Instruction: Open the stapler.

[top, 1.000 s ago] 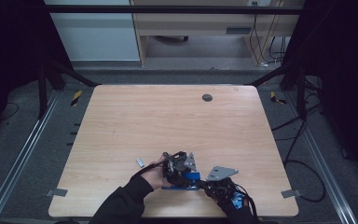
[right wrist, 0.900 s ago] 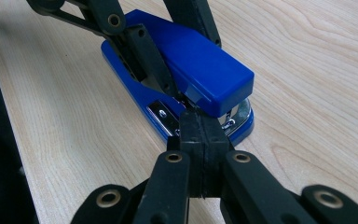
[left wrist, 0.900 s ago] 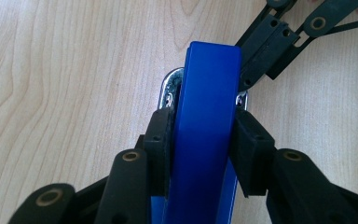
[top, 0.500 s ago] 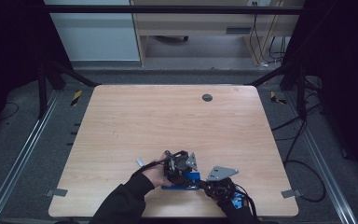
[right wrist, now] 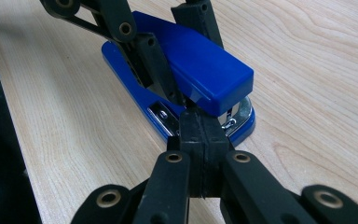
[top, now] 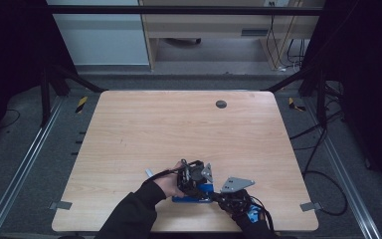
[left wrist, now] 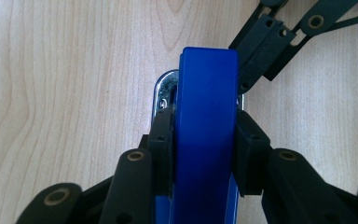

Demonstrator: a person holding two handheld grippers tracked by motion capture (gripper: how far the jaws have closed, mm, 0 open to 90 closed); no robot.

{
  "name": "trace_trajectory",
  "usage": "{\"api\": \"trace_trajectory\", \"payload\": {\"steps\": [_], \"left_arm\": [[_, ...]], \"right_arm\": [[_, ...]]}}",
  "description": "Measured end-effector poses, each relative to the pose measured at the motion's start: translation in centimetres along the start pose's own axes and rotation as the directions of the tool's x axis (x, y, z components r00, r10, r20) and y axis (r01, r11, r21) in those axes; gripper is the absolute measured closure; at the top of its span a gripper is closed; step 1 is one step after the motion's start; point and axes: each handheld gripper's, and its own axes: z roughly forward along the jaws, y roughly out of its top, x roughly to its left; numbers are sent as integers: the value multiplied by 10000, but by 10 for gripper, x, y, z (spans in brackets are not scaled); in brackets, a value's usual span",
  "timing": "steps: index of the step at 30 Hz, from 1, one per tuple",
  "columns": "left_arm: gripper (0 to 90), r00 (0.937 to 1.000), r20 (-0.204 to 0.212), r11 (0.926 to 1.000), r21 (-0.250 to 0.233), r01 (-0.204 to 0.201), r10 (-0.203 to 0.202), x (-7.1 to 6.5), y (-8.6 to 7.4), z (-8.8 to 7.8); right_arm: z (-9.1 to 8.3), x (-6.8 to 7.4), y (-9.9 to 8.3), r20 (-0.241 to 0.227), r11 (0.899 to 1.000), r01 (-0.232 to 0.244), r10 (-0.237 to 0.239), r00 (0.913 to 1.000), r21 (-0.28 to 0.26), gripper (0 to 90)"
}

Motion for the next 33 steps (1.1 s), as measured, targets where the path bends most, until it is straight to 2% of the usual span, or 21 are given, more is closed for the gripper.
{"api": "trace_trajectory", "payload": {"steps": [6,13,14,22,33], "left_arm": [[656,9997,78,9997,-6,-234,234,2,0,-1],[657,9997,142,9996,-215,-193,196,2,-1,-2],[657,9999,150,9994,-336,-64,69,1,-1,-1],[658,9998,172,9984,-556,57,-48,1,-4,-2],[660,9998,215,9961,-884,66,-48,1,-8,-2]], "right_arm": [[0,2,0,100,10000,-32,31,9999,12,900],[0,1,1,90,10000,-93,93,9999,17,900],[0,1,0,84,9999,-104,104,9999,9,900],[0,1,0,42,9998,-193,193,9998,-22,900],[1,1,0,31,9997,-256,256,9997,4,900]]}}
